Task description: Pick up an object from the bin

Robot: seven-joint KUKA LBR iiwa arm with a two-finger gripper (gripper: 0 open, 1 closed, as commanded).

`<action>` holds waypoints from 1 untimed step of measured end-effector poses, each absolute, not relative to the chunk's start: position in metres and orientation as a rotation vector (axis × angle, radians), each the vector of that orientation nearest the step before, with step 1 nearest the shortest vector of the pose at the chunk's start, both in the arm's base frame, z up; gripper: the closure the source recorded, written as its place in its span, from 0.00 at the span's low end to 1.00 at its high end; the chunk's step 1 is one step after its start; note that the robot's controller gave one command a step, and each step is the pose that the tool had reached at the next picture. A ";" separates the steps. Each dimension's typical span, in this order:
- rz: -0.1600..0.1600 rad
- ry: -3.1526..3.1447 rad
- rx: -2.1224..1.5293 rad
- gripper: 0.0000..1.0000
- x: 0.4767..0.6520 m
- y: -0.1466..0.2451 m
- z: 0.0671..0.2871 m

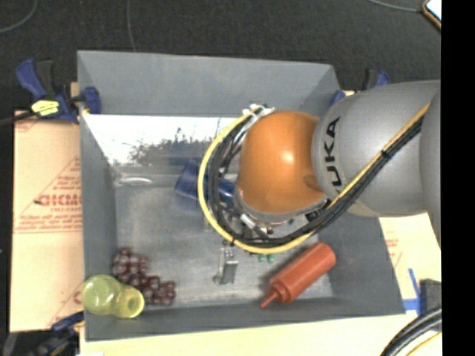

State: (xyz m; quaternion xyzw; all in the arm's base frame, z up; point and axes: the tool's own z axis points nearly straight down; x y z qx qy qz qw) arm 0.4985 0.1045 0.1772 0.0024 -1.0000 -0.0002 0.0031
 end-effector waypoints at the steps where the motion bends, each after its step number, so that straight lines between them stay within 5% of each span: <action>1: -0.002 -3.144 -0.001 0.00 0.500 0.104 0.182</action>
Offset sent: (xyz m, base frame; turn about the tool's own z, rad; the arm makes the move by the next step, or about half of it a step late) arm 0.0049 0.1025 -0.1072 0.1309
